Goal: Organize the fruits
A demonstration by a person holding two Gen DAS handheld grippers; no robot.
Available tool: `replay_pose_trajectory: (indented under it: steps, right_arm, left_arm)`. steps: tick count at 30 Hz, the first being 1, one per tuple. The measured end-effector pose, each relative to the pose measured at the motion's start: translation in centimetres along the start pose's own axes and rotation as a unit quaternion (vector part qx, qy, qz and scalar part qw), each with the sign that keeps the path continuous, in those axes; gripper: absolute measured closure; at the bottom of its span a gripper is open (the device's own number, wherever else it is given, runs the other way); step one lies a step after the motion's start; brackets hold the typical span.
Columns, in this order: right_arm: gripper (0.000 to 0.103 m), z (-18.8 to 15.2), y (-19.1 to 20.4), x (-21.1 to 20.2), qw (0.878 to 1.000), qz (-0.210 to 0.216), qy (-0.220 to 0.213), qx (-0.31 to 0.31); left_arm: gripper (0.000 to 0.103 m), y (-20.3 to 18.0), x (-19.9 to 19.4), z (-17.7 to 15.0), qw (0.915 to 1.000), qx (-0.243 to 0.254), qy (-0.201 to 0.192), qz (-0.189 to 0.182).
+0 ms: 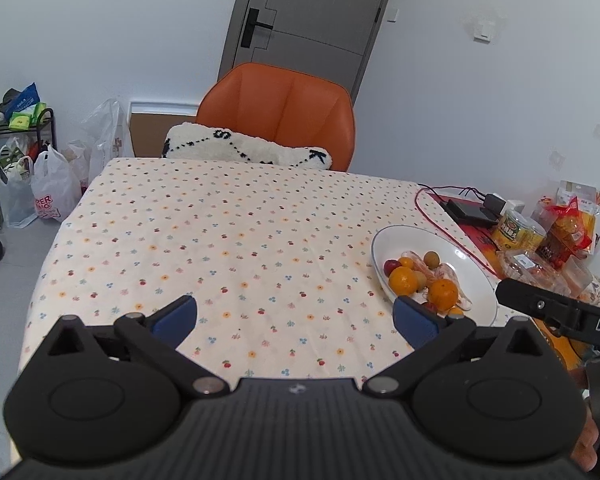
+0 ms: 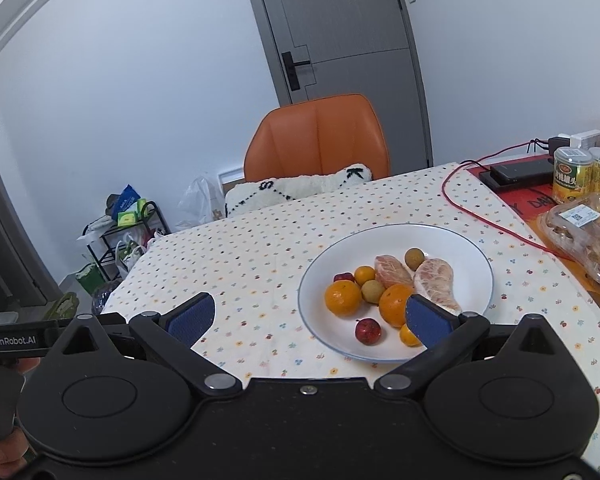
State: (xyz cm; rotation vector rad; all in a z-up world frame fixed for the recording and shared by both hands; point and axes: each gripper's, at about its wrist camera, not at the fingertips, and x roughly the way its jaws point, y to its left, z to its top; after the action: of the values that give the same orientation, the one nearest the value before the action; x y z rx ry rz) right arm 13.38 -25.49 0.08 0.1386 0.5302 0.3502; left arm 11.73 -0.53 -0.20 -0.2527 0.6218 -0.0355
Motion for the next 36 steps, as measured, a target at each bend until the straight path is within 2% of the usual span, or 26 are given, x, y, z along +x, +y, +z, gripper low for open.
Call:
replay_pose_trajectory:
  steps: [16,23,36]
  right_arm:
    - [0.0,-0.3,2.3,-3.8,0.999,0.029,-0.008,-0.024]
    - [0.0,-0.4,2.7,-5.5,0.999,0.039,-0.013,-0.031]
    - [0.0,-1.3,3.9,-6.9,0.997,0.058,0.007,-0.049]
  left_arm:
    - [0.0,0.3,-5.4,-1.3,0.9987,0.025,-0.021,0.038]
    - [0.0,-0.3,-7.3,-1.6,0.998,0.039,-0.029,0.042]
    - [0.0,-0.5,-9.1,-2.7,0.9977,0.044,-0.021,0.047]
